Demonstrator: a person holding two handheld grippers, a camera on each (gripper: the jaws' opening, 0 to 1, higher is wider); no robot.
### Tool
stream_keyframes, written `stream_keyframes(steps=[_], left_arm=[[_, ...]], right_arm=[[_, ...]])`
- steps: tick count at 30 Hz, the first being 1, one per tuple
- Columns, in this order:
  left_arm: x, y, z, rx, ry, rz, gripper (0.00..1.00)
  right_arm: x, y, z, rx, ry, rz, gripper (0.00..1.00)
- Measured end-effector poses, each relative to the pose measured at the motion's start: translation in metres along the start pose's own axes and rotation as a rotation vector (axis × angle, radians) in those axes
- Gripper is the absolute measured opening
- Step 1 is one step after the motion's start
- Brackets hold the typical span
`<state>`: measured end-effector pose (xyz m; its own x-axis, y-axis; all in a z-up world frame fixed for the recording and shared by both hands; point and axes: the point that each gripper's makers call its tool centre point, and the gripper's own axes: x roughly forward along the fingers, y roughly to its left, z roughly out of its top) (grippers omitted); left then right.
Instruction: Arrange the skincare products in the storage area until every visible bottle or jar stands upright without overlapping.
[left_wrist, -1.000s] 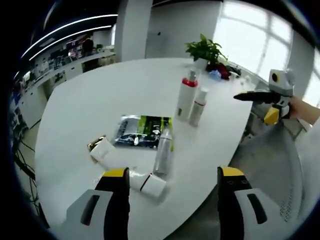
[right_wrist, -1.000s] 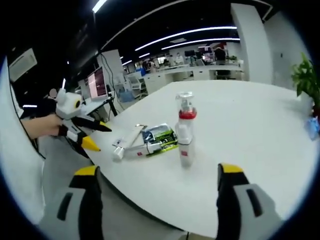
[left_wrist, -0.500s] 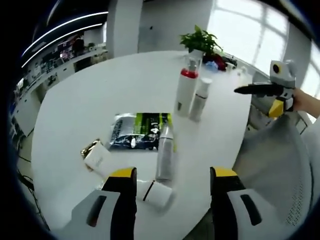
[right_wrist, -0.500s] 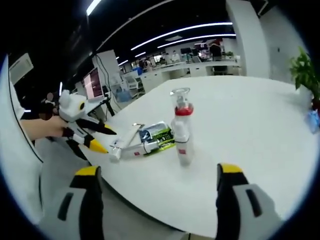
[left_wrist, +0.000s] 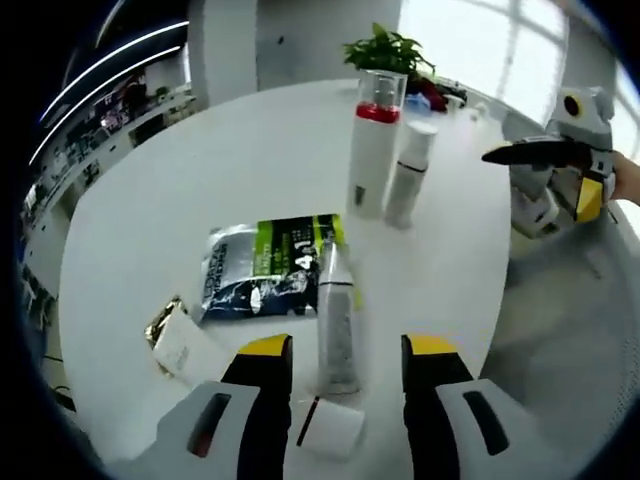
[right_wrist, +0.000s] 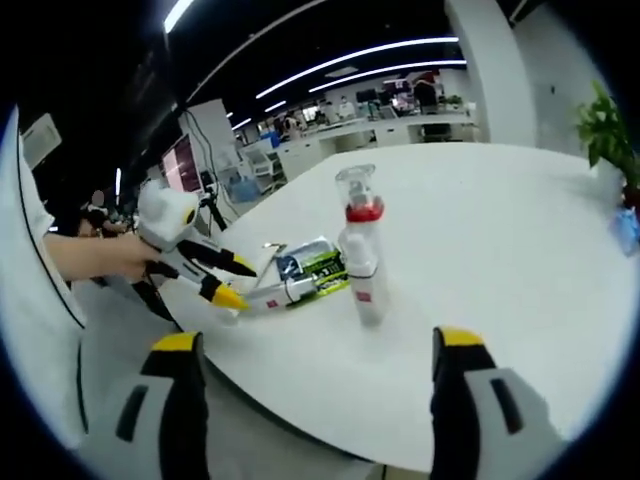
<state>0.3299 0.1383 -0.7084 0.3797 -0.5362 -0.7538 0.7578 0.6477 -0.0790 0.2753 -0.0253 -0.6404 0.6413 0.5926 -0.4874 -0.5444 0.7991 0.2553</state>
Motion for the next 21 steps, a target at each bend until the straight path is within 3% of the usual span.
stream_keyframes(steps=[13, 21], left_arm=[[0.026, 0.001, 0.008, 0.054, 0.090, -0.004, 0.26], [0.033, 0.004, -0.001, 0.078, 0.131, -0.008, 0.22]], right_arm=[[0.004, -0.002, -0.004, 0.019, 0.008, -0.003, 0.94], [0.005, -0.004, -0.005, 0.029, 0.008, -0.006, 0.94]])
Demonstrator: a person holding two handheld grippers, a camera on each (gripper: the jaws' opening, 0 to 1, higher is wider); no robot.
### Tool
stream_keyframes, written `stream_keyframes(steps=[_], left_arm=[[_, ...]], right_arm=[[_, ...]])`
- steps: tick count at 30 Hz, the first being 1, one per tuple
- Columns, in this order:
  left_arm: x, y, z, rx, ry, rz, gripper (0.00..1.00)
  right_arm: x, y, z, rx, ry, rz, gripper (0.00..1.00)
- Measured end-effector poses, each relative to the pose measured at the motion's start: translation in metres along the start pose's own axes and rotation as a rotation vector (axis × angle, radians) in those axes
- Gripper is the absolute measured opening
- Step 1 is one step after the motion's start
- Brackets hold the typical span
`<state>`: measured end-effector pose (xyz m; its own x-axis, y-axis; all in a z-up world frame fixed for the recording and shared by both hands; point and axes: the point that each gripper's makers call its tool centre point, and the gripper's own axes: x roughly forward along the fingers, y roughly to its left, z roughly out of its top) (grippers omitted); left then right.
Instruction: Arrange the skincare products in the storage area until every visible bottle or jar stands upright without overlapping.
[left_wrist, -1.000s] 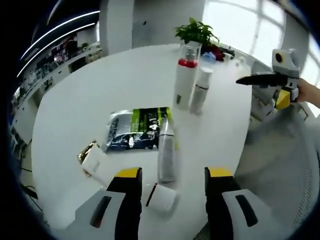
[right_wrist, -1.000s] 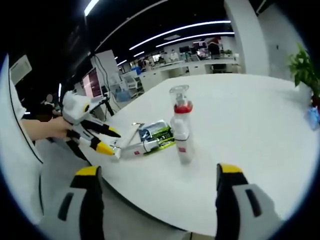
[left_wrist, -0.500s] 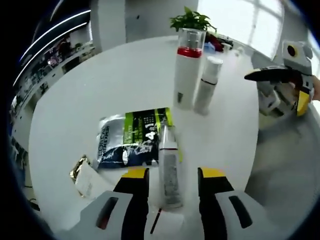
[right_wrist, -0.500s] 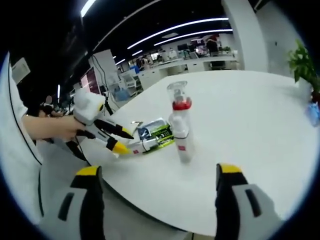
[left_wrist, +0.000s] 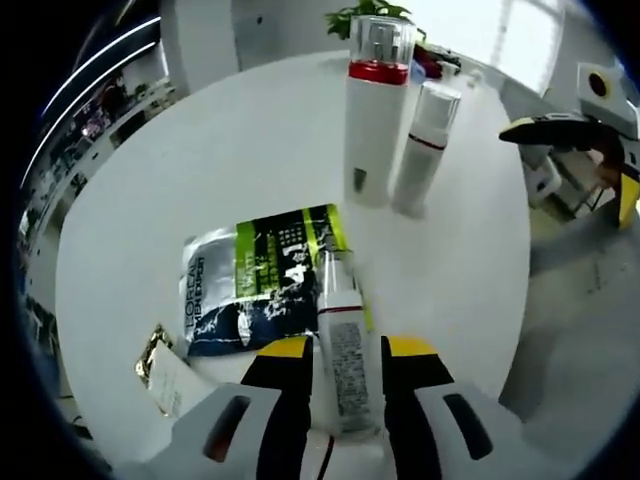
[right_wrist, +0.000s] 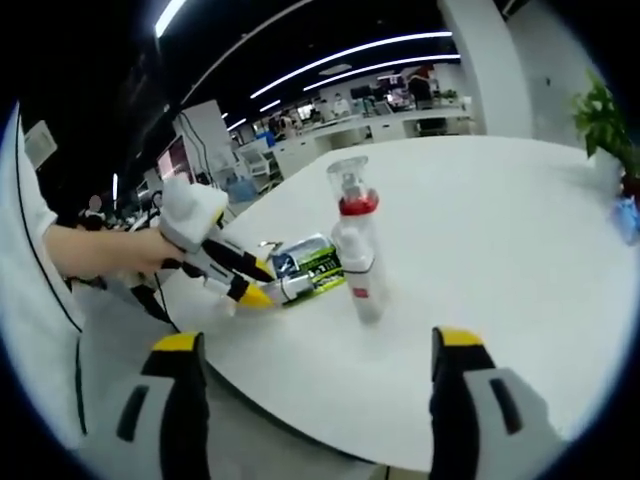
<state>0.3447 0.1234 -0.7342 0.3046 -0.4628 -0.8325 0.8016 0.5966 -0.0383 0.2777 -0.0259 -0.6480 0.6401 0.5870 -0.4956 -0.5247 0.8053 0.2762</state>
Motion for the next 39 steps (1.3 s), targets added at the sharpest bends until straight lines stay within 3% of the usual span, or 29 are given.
stream_keyframes(steps=[9, 29, 39], left_arm=[[0.003, 0.004, -0.001, 0.018, 0.013, 0.017, 0.17], [0.005, 0.010, 0.003, -0.047, 0.005, 0.011, 0.17], [0.008, 0.030, 0.010, -0.100, -0.013, 0.021, 0.17]], right_arm=[[0.001, 0.002, -0.001, 0.002, 0.003, 0.001, 0.93], [-0.001, 0.004, -0.004, 0.007, 0.005, -0.008, 0.93], [-0.001, 0.003, -0.005, 0.009, 0.010, -0.010, 0.92]])
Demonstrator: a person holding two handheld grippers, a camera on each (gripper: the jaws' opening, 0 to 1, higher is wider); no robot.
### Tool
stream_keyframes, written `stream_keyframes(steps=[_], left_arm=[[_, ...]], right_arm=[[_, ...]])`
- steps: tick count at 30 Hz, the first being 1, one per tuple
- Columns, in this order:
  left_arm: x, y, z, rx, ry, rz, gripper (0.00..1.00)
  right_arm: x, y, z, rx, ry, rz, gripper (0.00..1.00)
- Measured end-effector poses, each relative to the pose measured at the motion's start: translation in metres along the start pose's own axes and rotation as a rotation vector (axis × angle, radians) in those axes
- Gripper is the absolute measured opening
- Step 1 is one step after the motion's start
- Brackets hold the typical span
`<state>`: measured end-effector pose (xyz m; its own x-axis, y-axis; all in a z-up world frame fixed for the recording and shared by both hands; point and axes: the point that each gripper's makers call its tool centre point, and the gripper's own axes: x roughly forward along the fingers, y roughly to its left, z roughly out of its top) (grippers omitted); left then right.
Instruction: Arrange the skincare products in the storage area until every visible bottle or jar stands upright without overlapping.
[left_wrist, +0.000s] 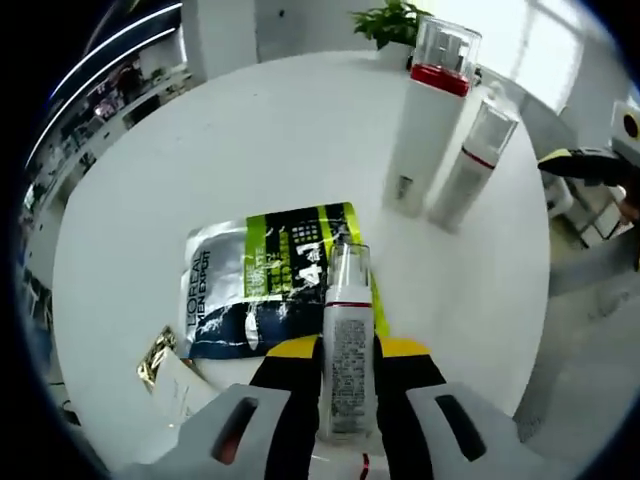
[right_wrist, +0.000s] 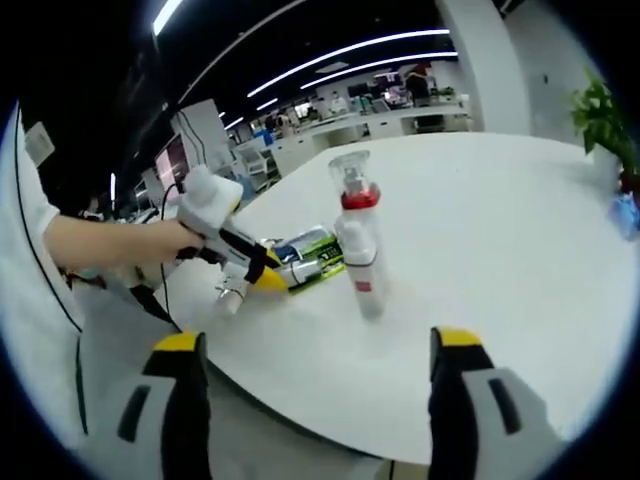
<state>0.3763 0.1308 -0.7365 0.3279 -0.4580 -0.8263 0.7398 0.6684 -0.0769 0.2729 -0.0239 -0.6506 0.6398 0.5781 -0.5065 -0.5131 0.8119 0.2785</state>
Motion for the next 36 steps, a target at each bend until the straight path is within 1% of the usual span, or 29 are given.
stream_keyframes(steps=[5, 16, 23, 30, 36], left_arm=[[0.002, 0.009, 0.004, -0.013, -0.005, 0.006, 0.17], [0.010, 0.039, 0.018, -0.039, -0.013, 0.025, 0.17], [0.015, 0.056, 0.026, -0.054, -0.002, 0.037, 0.17], [0.017, 0.062, 0.030, -0.055, 0.008, 0.041, 0.17], [0.015, 0.061, 0.030, -0.054, 0.000, 0.041, 0.17]], right_arm=[[0.001, -0.001, 0.000, 0.002, 0.001, -0.001, 0.92], [0.002, -0.003, 0.000, 0.008, 0.005, -0.005, 0.92], [0.001, -0.002, -0.003, 0.015, 0.006, -0.008, 0.92], [0.001, -0.002, -0.001, 0.019, -0.003, -0.009, 0.92], [0.001, -0.001, 0.002, 0.020, -0.015, -0.009, 0.92]])
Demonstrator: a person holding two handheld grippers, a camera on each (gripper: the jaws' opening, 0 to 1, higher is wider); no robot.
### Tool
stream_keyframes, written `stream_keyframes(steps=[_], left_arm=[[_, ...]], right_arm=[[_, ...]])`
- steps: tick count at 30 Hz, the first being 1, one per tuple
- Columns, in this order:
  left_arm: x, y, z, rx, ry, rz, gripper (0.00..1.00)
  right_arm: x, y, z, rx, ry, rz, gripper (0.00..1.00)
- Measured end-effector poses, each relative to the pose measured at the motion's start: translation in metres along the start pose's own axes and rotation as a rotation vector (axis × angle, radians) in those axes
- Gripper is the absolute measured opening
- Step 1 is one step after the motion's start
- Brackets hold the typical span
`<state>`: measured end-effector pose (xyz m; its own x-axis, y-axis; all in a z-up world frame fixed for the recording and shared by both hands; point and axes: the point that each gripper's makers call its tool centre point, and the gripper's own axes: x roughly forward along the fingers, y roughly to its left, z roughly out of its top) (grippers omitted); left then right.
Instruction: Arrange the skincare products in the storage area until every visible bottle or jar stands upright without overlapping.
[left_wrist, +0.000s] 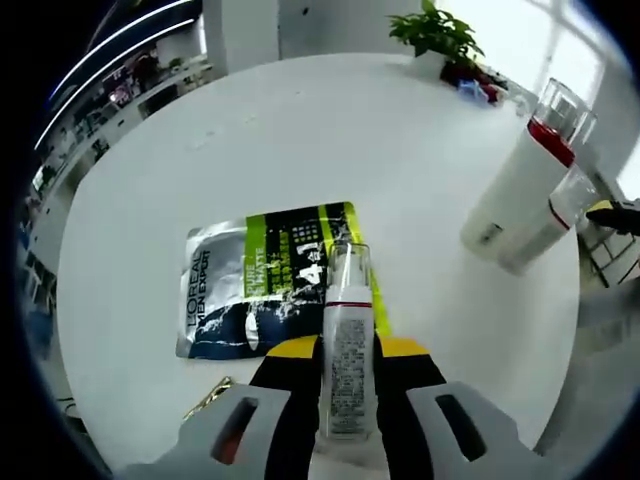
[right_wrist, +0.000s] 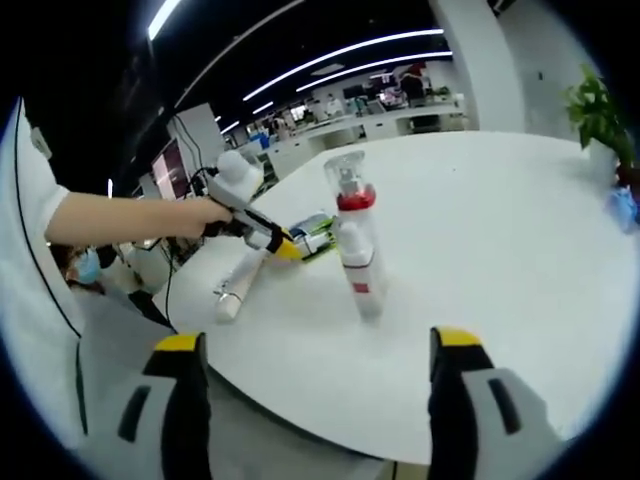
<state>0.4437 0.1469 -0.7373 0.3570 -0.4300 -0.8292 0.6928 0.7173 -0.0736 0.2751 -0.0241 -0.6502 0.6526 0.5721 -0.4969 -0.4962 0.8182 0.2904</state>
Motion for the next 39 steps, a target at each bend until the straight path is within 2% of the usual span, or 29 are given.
stream_keyframes(steps=[11, 19, 25, 30, 35, 39], left_arm=[[-0.008, -0.015, 0.001, -0.020, -0.047, -0.027, 0.17], [-0.029, -0.038, -0.002, -0.047, -0.103, -0.049, 0.17], [-0.042, -0.058, -0.012, -0.086, -0.135, -0.075, 0.16], [-0.047, -0.071, -0.027, -0.108, -0.125, -0.086, 0.16], [-0.053, -0.078, -0.034, -0.131, -0.119, -0.092, 0.16], [-0.053, -0.078, -0.047, -0.061, -0.057, -0.059, 0.16]], right_arm=[[-0.004, 0.001, 0.003, -0.004, -0.010, 0.005, 0.90], [-0.003, 0.009, 0.008, -0.021, -0.020, 0.028, 0.90], [-0.003, 0.015, 0.009, -0.036, -0.019, 0.046, 0.89], [-0.004, 0.019, 0.011, -0.052, -0.024, 0.056, 0.89], [-0.005, 0.023, 0.012, -0.061, -0.025, 0.067, 0.89], [-0.005, 0.026, 0.010, -0.065, -0.024, 0.076, 0.89]])
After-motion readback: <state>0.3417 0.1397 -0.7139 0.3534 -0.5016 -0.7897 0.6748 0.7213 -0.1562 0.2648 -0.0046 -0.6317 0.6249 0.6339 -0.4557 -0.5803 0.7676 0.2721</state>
